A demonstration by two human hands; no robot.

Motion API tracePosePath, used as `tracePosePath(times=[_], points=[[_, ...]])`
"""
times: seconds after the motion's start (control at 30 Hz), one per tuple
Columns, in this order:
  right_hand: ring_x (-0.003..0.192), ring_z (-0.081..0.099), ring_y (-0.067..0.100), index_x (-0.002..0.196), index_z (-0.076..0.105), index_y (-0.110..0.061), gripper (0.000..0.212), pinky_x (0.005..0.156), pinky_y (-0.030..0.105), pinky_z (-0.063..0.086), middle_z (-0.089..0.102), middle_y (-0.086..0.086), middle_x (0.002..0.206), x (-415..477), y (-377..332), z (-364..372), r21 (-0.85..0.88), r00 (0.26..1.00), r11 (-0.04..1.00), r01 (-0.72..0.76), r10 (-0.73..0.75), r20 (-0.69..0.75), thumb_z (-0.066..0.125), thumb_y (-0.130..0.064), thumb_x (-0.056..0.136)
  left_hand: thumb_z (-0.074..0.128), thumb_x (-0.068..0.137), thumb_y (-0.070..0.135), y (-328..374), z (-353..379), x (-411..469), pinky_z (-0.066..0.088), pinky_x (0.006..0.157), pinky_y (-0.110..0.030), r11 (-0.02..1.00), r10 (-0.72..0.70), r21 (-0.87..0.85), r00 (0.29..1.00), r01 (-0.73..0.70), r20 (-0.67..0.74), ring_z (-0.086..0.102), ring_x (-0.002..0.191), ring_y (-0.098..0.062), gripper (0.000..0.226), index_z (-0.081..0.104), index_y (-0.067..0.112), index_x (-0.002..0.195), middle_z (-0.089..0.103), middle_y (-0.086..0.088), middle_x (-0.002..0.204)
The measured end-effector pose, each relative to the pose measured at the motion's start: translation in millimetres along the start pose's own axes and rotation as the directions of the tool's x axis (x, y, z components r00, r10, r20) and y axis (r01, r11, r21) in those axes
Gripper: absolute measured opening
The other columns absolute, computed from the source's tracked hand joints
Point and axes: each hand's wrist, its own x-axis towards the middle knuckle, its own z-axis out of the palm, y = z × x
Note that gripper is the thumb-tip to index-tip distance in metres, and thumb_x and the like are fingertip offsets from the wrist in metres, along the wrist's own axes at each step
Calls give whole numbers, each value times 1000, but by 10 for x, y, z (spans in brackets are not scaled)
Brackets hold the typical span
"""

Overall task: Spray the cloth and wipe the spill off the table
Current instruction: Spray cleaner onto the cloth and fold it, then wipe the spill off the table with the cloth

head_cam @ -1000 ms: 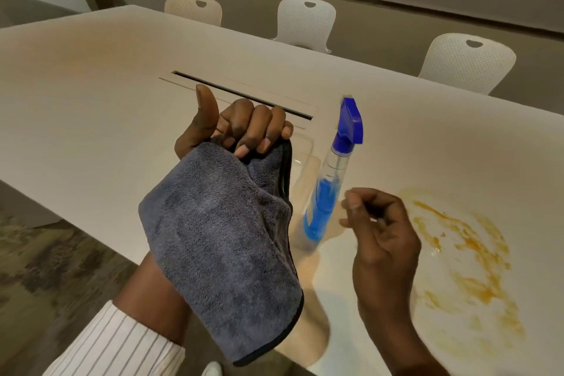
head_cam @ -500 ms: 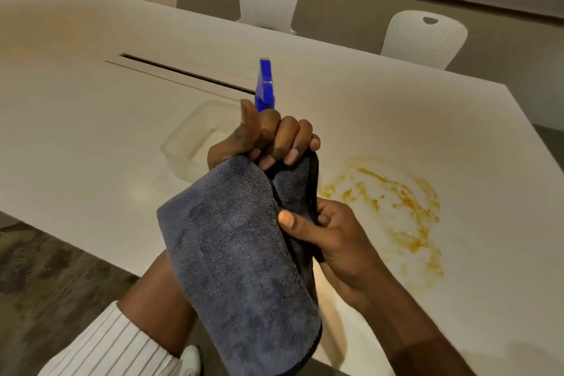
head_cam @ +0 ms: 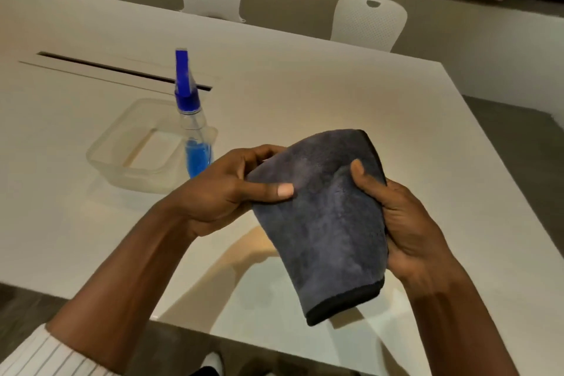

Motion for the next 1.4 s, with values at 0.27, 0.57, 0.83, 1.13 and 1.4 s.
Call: tracePosePath(times=[0.27,0.57,0.83,1.13,1.4], points=[[117,67,42,130,65,-4,51,103,57,49,69,22,128,-62,-15,-328,-2,988,999,-42,41,-147,68,-35,89,84,85,0,-226,25,152,67,80,-29,994,5,102,935,34,-355,80,98,-27,31,75,2,114,81,-16,104],[96,76,14,122,70,-18,34,78,30,65,77,-1,113,-183,-95,-479,-503,656,804,317,-568,-496,74,-26,90,72,89,63,-891,-312,-238,37,121,-25,585,69,810,992,43,-103,40,152,-6,79,43,37,157,42,15,165],[63,67,23,119,74,-25,34,57,31,50,72,4,75,34,551,-581,-990,559,138,-28,-819,-130,78,-26,85,26,95,86,-1430,-411,-394,-10,133,-36,224,6,974,1000,-17,17,-32,160,-17,108,-6,16,170,-31,-4,174],[125,65,20,140,61,-20,57,96,35,56,61,4,144,-131,1536,-226,-964,862,-261,-60,-500,82,49,-37,88,29,105,75,-1536,-379,-444,4,127,-40,70,43,997,999,-22,19,2,166,-29,94,16,7,169,0,-15,179],[158,10,28,157,21,-47,67,122,58,20,14,3,170,44,1292,-800,-933,954,-359,-37,-290,73,31,-53,92,14,102,81,-1495,-264,-465,-11,130,-36,138,117,990,992,38,-54,-30,161,-13,95,-11,19,168,-30,0,175]])
